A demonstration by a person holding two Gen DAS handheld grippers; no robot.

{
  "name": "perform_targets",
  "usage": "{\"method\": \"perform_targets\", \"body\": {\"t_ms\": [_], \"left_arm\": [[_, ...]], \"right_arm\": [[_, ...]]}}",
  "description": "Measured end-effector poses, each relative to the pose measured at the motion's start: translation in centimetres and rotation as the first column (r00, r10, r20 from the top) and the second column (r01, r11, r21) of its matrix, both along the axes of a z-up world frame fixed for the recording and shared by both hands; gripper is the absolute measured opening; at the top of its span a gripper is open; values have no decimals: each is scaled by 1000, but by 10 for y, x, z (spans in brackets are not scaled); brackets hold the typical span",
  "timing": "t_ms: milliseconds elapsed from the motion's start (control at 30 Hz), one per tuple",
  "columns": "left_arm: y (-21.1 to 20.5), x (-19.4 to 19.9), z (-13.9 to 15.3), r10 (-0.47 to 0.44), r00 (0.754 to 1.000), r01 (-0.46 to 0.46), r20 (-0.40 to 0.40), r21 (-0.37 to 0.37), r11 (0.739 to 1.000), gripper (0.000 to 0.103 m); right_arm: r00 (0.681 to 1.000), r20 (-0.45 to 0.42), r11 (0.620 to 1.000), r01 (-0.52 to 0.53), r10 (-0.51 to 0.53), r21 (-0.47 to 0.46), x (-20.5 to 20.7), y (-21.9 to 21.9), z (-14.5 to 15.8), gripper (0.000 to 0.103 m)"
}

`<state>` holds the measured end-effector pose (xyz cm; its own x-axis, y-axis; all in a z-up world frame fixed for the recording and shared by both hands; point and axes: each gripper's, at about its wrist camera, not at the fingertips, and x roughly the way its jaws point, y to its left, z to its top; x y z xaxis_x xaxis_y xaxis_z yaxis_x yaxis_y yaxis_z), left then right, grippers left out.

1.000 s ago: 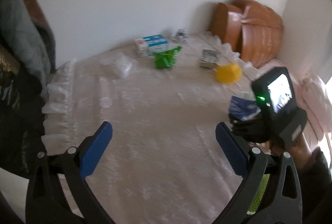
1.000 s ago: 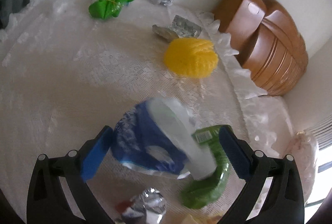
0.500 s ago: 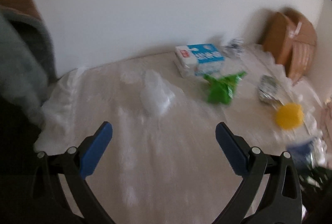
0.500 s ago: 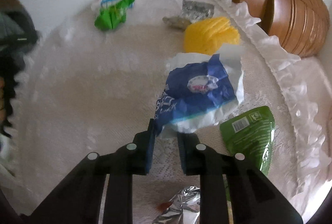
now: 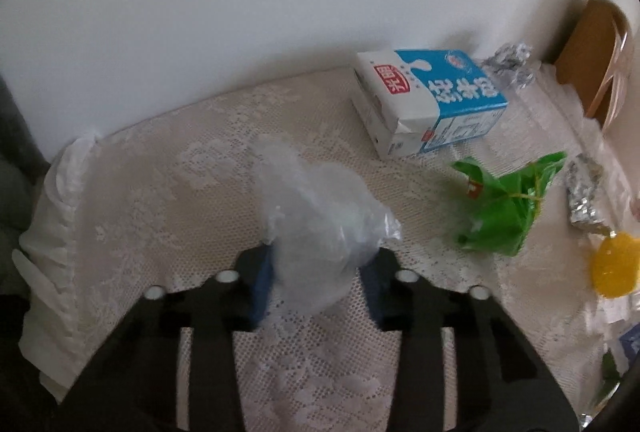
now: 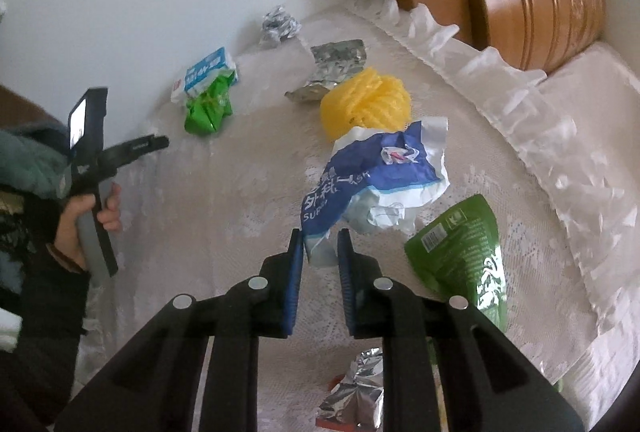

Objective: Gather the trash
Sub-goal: 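Carry both items to the wastebasket and release them from both tools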

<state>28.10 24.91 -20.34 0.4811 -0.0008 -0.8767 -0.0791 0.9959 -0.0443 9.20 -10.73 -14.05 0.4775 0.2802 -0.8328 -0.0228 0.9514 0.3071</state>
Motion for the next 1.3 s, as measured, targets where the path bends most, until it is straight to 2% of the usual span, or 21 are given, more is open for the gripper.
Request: {"method": "perform_targets", "body": {"t_ms": [233,367,433,467,500,533,567,600,667,733,900,1000,1067,1100,1133,1233,1300], "left_arm": [[-4,-44,42,-37,995,32,93,50,998,27],[-17,-88,71,-59,988,55,140,37,998,27],[-23,-103,79,-63,989,60,135,24,998,27],[-25,-111,82,-68,989,66,134,18,998,27],[-26,-120,85,-67,988,66,137,16,998,27],[-25,-129,87,-69,988,68,140,14,998,27],[-24,-135,89,-71,988,70,140,12,997,27],[-24,-140,89,-70,988,70,137,7,998,27],[-22,-150,88,-71,990,73,124,-10,997,27],[-24,-157,86,-64,991,66,119,-19,998,27],[-25,-178,88,-91,987,93,129,-14,996,27],[-26,-185,90,-109,985,114,136,-26,993,27],[-26,-189,92,-119,984,126,136,-39,991,27],[-27,-190,93,-126,983,133,137,-42,990,27],[-28,-192,94,-132,981,140,139,-43,989,27],[-35,-195,98,-163,976,169,146,-34,985,27],[-42,-199,104,-192,969,200,155,-35,979,27]], "right_arm": [[999,54,1000,-2,1,26,-13,3,17,17],[997,76,999,-15,11,50,-25,3,24,17],[997,74,999,-15,12,45,-30,3,24,18],[997,76,999,-3,0,48,-33,1,26,21],[997,80,999,16,-20,50,-34,-3,29,44],[996,86,999,35,-39,39,-35,-5,31,77],[993,97,998,70,-70,9,-35,-6,33,89],[986,127,993,113,-107,-37,-35,-8,39,95],[988,121,995,98,-93,-35,-28,-5,36,97],[994,76,996,80,-76,-49,-15,1,26,97],[998,-62,975,17,-31,-221,5,34,-18,97],[996,-87,959,1,-27,-282,6,47,-33,96],[995,-96,966,-2,-23,-257,5,48,-38,76],[994,-110,981,-5,-16,-192,6,46,-39,64],[993,-117,985,-2,-19,-170,7,45,-38,53],[993,-115,990,11,-28,-141,7,44,-32,40],[996,-87,996,21,-28,-82,0,42,-19,40]]}}
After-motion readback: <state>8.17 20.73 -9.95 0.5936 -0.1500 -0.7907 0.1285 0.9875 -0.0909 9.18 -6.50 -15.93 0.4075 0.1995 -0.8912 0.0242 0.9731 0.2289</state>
